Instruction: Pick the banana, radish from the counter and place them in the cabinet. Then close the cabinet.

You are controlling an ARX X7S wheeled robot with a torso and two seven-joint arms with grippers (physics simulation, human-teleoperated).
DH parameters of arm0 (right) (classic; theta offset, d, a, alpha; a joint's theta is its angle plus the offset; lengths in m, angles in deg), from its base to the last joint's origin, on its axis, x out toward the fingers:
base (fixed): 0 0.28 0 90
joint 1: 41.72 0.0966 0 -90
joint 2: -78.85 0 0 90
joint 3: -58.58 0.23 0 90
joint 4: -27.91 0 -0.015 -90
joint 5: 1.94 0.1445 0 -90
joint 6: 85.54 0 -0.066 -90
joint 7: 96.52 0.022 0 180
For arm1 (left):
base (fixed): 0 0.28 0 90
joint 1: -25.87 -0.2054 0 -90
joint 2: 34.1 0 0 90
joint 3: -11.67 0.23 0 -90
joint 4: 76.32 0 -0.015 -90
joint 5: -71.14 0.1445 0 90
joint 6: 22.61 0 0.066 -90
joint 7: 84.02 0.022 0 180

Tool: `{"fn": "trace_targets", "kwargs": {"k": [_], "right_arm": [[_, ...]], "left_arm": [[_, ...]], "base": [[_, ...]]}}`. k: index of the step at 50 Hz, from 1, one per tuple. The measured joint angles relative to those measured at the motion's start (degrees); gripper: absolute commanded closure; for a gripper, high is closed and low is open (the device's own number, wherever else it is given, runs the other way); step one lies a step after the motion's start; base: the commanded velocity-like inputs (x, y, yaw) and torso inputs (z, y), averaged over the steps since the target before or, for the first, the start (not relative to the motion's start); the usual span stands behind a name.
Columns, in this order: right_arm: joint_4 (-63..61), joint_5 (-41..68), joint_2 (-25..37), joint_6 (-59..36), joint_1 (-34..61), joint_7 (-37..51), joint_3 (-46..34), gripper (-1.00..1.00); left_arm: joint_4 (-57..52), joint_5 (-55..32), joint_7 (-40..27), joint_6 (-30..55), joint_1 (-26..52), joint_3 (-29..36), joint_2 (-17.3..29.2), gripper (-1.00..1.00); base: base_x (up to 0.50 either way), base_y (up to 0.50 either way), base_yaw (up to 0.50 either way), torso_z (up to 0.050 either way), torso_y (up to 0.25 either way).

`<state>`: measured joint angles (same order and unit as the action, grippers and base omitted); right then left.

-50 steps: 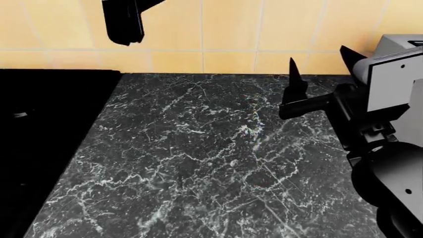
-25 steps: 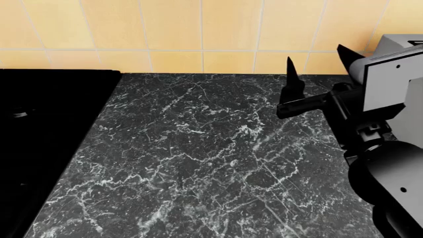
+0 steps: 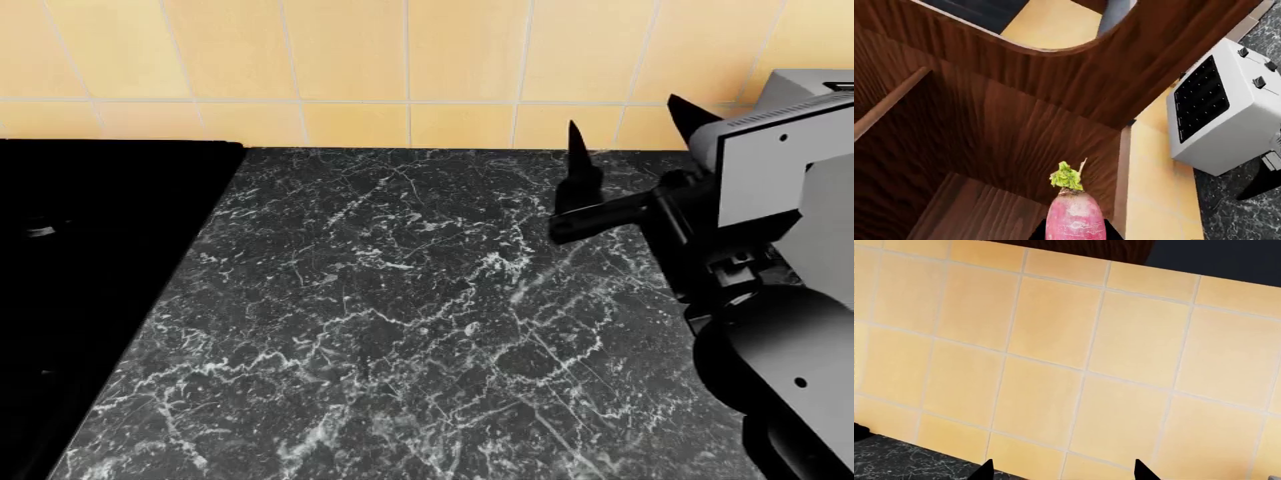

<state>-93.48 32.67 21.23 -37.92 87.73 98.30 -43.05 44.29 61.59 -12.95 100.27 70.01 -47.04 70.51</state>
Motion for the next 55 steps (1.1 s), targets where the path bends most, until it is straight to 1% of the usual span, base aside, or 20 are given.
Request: {"fn": "trace_targets", "kwargs": {"k": [4,8,12,17,23,31,44,55], "right_arm": [[0.0,0.0,0.0,0.0,0.1,0.0,-0.3,-1.00],[0.1,-0.1,-0.1,0.0,0.1,0.1,-0.6,-1.00],[0.2,-0.1,-0.1,0.1,0.2,0.1,-1.0,-1.00],[0.3,-0.1,-0.2,0.0,0.3,0.1,-1.4,-1.00],[0.4,-0.1,-0.2,0.0,0.3,0.1,-1.7,-1.00],[0.4,0.0,-0.2,-0.1,0.3,0.2,-1.8,-1.00],[0.7,0.0,-0.3,0.0,0.4,0.3,-2.2,-1.00],[1.0,-0.1,-0.4,0.4,0.5,0.2,-2.5,-1.00]], "left_arm": [[4.5,11.2,3.1,-3.2,0.3,-9.1,-4.0,1.00],[8.4,19.7,4.5,-5.6,0.5,-15.7,-6.8,1.00],[11.9,26.0,5.1,-7.1,0.6,-20.2,-8.6,1.00],[15.7,31.7,5.7,-8.1,0.7,-23.7,-10.0,1.00],[19.4,36.8,6.2,-8.2,0.7,-26.0,-11.1,1.00],[23.2,42.1,5.4,-7.3,0.8,-27.3,-11.4,1.00],[28.4,49.6,2.5,-4.4,0.8,-27.6,-10.8,1.00],[31.4,53.5,1.5,-3.3,0.8,-27.4,-10.3,1.00]], "base": [[0.00,0.00,0.00,0.000,-0.002],[0.00,0.00,0.00,0.000,-0.003],[0.00,0.00,0.00,0.000,0.000],[0.00,0.00,0.00,0.000,-0.002],[0.00,0.00,0.00,0.000,-0.002],[0.00,0.00,0.00,0.000,-0.001],[0.00,0.00,0.00,0.000,-0.002],[0.00,0.00,0.00,0.000,-0.001]]}}
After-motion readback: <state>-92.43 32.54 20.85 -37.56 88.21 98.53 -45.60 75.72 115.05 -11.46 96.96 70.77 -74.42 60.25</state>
